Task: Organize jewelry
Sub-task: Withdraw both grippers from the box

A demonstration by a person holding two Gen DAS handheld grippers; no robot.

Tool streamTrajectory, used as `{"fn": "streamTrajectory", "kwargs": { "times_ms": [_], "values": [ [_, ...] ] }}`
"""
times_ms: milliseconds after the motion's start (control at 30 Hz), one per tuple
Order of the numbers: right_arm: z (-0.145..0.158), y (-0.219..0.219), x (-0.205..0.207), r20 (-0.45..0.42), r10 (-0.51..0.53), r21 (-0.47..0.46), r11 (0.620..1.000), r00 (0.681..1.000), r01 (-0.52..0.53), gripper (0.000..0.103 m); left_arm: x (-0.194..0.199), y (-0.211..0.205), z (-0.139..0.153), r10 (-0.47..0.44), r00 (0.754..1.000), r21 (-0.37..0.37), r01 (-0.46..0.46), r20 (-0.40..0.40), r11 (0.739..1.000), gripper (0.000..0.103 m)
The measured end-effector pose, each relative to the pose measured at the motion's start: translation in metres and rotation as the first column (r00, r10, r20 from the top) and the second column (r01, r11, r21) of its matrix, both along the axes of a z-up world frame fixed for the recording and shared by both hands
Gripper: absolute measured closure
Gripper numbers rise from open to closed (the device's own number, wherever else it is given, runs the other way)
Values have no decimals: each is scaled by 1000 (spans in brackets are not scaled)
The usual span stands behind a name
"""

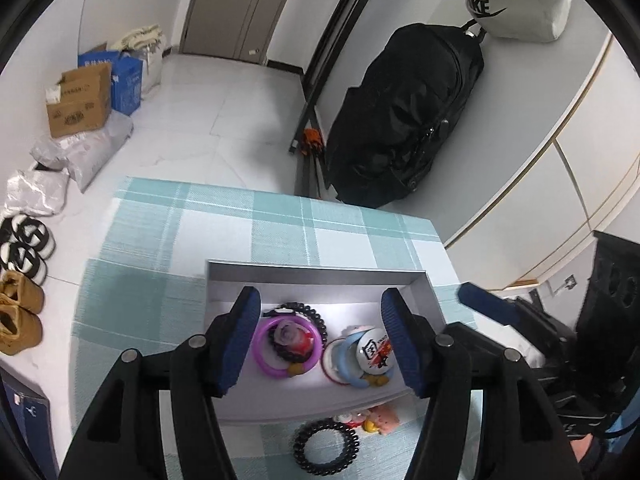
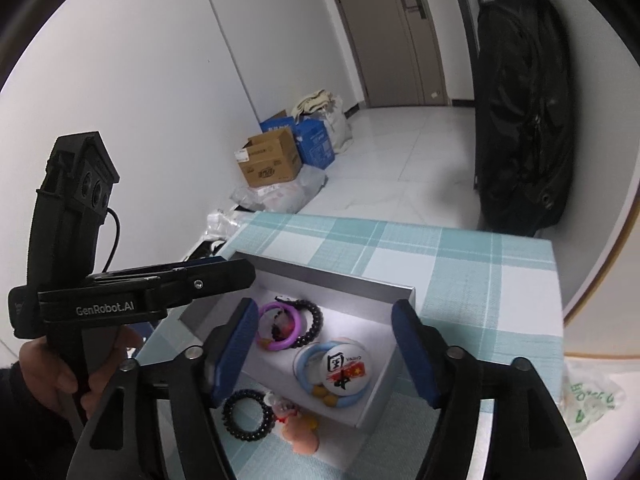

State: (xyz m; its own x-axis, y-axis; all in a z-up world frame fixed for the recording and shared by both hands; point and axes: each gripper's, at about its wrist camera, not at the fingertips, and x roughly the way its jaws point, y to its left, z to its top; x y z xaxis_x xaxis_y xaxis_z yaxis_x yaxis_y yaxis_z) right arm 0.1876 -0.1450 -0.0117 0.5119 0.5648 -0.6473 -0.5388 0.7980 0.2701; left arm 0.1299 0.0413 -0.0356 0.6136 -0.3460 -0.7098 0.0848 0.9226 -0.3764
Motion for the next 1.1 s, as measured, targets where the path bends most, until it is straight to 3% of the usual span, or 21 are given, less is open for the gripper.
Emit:
{"fn": "streamTrajectory", "kwargs": {
  "times_ms": [100, 533, 667, 933, 1100],
  "values": [
    [3, -3, -6, 9, -16, -3, 1000, 1000, 16, 26, -9, -1, 3, 17, 999, 43, -19, 34, 999, 45],
    [12, -18, -39, 35, -79, -31, 996, 996, 80, 15, -56, 4, 7, 41, 996, 89, -48, 78, 995, 45],
    [12, -23, -49, 25, -93, -26, 995, 995, 94, 9, -66, 7, 2, 56, 997, 101, -61, 59, 993, 44],
    [5, -22, -63, 14, -101, -76, 992, 995, 102, 5, -74, 5, -12, 47, 999, 100, -47, -1, 994, 38],
    [0, -25, -66, -9, -110, -80, 991, 994, 109, 4, -74, -8, -32, -38, 996, 84, 45, -80, 995, 34]
  ]
}}
